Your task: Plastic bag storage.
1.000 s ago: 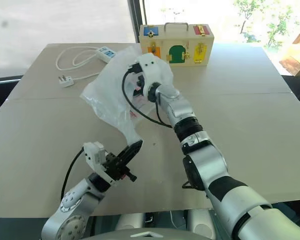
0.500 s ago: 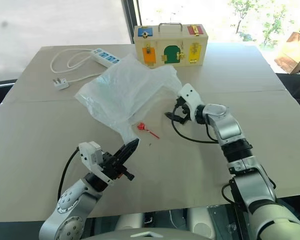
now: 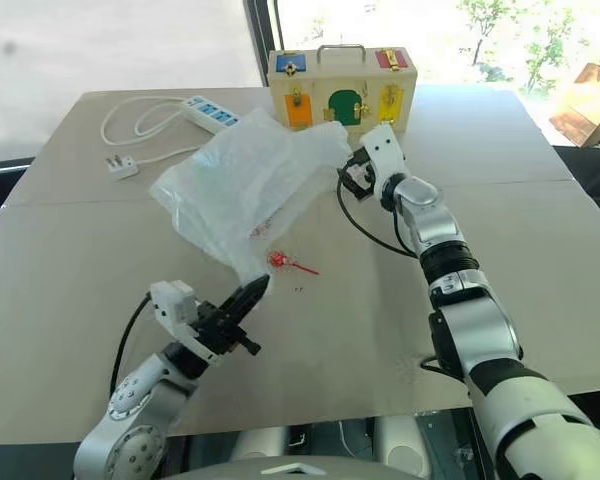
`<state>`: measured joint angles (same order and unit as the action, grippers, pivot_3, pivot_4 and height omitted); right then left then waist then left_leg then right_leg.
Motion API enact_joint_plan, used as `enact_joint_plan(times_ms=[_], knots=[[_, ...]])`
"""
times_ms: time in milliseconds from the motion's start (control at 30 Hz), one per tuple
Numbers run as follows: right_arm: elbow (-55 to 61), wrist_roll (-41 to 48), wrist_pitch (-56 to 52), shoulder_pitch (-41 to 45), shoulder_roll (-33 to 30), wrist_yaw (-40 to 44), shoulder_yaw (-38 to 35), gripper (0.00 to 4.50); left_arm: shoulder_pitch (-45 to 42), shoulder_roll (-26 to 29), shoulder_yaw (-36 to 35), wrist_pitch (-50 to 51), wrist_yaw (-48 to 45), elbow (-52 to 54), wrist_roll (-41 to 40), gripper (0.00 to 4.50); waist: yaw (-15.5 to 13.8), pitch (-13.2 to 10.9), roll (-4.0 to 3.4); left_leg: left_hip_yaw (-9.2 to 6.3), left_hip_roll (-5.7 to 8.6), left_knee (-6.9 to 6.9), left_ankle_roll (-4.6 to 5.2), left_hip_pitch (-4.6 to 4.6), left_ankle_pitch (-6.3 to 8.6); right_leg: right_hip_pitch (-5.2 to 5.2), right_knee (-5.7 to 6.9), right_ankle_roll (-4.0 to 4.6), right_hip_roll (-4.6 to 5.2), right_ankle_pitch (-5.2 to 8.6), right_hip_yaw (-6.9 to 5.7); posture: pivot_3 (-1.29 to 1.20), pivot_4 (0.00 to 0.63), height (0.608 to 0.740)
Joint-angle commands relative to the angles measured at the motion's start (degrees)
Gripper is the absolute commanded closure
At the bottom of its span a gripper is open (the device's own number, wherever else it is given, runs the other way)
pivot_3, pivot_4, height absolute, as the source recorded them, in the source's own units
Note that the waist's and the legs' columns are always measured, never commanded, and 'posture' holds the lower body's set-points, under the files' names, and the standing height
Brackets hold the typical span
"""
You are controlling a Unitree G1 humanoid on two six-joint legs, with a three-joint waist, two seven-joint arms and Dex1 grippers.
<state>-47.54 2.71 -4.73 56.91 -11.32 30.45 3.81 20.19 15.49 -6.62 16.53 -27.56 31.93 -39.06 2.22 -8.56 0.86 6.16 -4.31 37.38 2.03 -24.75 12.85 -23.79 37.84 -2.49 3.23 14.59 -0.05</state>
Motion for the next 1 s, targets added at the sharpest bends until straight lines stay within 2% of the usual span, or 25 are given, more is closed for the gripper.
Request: enact_joint_plan(times_ms=[33,100,200,367,567,767,867,1000], knots=[[7.2,1.0,-2.7,-3.5,-2.6,8.5,1.8,0.17,3.9,1.2,-4.2,1.5,-3.3,1.3,-7.7,4.5,0.0,0.0,0.0,-0.04,-0.02,-0.01,0.0,0.0,0.0,0.0,-0.01,0.0,0.0,0.0,-0.01,0.0,0.15,0.732],[13.1,2.4,-6.9,-7.0,-4.0,12.4,2.5,0.17,7.0,2.0,-4.9,2.3,-5.4,2.1,-10.0,4.5,0.0,0.0,0.0,-0.1,-0.02,-0.02,0.0,0.0,0.0,0.01,-0.04,0.0,0.01,0.0,-0.02,0.0,0.15,0.732],[29.7,6.9,-17.6,-15.3,-7.2,19.9,5.0,0.17,11.0,2.4,-7.6,2.3,-6.5,2.1,-12.3,4.5,-0.1,0.0,-0.01,-0.17,-0.03,-0.02,0.0,-0.01,0.01,0.01,-0.09,0.0,0.06,0.0,-0.04,0.0,0.15,0.732],[45.3,9.2,-26.9,-22.4,-10.5,23.8,9.4,0.17,8.7,1.1,-12.1,2.3,-3.1,0.9,-17.6,4.5,0.0,0.0,-0.04,-0.27,-0.03,-0.02,0.0,0.05,0.0,0.0,-0.02,0.19,0.09,0.12,-0.08,0.0,0.15,0.732],[47.3,5.2,-26.9,-24.1,-8.4,20.3,15.3,0.17,5.7,0.3,-13.6,3.0,0.6,1.0,-19.3,4.5,0.0,0.0,0.08,-0.31,0.02,0.08,-0.03,0.1,-0.03,0.05,-0.01,0.22,0.07,0.12,-0.03,0.0,0.15,0.732],[44.0,0.9,-23.3,-24.6,-6.5,17.8,20.0,0.17,5.1,-0.7,-14.3,2.7,1.9,0.6,-20.2,4.5,-0.2,0.1,0.13,-0.32,0.05,0.07,-0.03,0.04,-0.02,0.04,-0.03,0.2,0.05,0.11,-0.03,0.0,0.15,0.732],[42.6,-0.5,-21.5,-25.0,-6.1,17.1,20.6,1.03,4.9,-1.3,-14.8,2.2,2.0,-0.2,-20.4,4.5,-0.1,0.1,0.14,-0.29,0.04,0.07,-0.04,0.07,-0.03,0.05,-0.01,0.21,0.02,0.12,-0.05,0.0,0.15,0.732],[41.9,-1.1,-19.7,-25.0,-6.7,18.5,21.4,2.91,5.1,-1.8,-14.9,1.8,1.3,-1.0,-19.9,4.5,-0.1,0.1,0.15,-0.29,0.03,0.08,-0.04,0.1,-0.03,0.07,-0.01,0.21,-0.01,0.12,-0.04,0.0,0.15,0.732]])
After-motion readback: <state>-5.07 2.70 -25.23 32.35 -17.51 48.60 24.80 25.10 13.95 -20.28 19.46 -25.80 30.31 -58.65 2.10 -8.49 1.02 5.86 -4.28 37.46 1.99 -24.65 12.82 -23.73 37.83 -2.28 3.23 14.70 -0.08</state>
